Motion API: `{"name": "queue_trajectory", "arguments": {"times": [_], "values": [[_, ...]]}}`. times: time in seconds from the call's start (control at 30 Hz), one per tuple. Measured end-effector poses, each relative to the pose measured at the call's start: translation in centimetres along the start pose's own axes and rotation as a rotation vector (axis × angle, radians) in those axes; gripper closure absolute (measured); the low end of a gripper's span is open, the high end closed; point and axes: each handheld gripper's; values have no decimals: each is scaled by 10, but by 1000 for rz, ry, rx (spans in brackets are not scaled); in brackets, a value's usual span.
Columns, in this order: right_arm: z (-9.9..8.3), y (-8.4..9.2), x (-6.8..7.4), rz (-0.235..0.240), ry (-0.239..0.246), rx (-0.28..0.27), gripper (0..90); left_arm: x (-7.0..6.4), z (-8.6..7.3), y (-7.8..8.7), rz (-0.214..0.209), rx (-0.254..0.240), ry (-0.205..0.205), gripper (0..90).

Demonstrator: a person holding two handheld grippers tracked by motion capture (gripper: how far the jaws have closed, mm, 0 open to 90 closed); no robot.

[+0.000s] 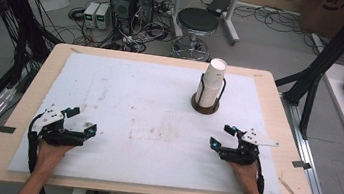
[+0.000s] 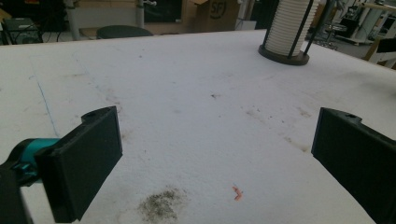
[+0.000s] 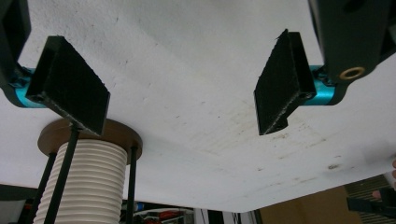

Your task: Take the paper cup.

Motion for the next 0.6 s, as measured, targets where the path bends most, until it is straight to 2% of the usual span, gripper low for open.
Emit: {"name": "queue_trajectory", "arguments": {"times": [0.47, 0.6], "values": [[-2, 2, 0, 1, 1, -33, 186, 0, 0, 0, -6, -2, 5, 18], [-1, 4, -3, 18, -37, -33, 186, 0, 0, 0, -3, 2, 7, 17]]}}
Point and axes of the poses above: each handheld gripper's, and its own axes: y roughly backward along the jaws, z roughly out of its top, x roughly to its left, and after that the axes turned 7 degrees about x, right-handed
